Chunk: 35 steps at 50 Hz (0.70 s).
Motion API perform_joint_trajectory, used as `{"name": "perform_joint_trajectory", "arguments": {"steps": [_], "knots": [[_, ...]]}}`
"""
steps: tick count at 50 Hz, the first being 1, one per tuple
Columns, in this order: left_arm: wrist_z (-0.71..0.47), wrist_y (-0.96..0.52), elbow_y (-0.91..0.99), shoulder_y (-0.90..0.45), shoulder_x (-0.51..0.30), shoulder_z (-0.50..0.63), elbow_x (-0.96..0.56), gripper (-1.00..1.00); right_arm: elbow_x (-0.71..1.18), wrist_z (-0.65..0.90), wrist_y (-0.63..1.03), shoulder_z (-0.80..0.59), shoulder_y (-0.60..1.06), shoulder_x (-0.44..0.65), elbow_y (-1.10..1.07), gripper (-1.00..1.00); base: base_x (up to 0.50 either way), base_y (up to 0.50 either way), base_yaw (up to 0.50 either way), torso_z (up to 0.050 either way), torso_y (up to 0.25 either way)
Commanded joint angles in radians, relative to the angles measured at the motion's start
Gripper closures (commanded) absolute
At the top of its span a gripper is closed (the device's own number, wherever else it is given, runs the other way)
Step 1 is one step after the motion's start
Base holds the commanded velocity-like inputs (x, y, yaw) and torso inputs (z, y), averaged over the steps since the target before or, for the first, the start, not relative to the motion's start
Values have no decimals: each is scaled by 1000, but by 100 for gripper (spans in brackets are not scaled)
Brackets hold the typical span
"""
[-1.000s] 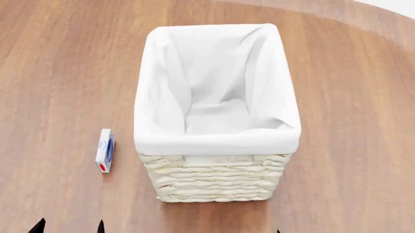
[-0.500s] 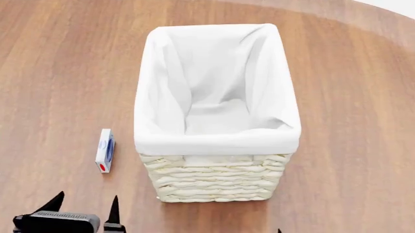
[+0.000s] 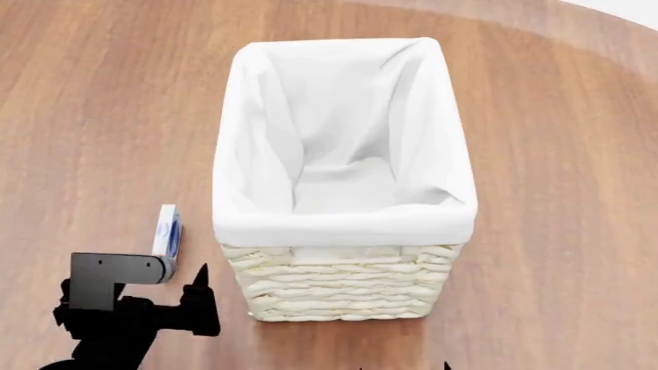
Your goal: Pick up the cream cheese box, and put it in the basket.
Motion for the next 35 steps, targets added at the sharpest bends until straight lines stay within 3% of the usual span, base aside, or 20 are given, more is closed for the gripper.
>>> {"name": "perform_joint_trajectory", "arguments": {"steps": [1, 12, 35], "knots": [[36, 35, -213, -134, 28, -20, -22, -100, 5, 2, 1, -5, 0, 4, -1, -100, 0, 0, 0, 0, 0], [126, 251, -697, -344, 88, -54, -22, -100, 11, 5, 1, -9, 0, 8, -5, -100, 0, 0, 0, 0, 0], [152, 193, -702, -349, 120, -191, 123, -100, 18, 14, -2, -18, -9, 20, -26, -100, 0, 0, 0, 0, 0]]}}
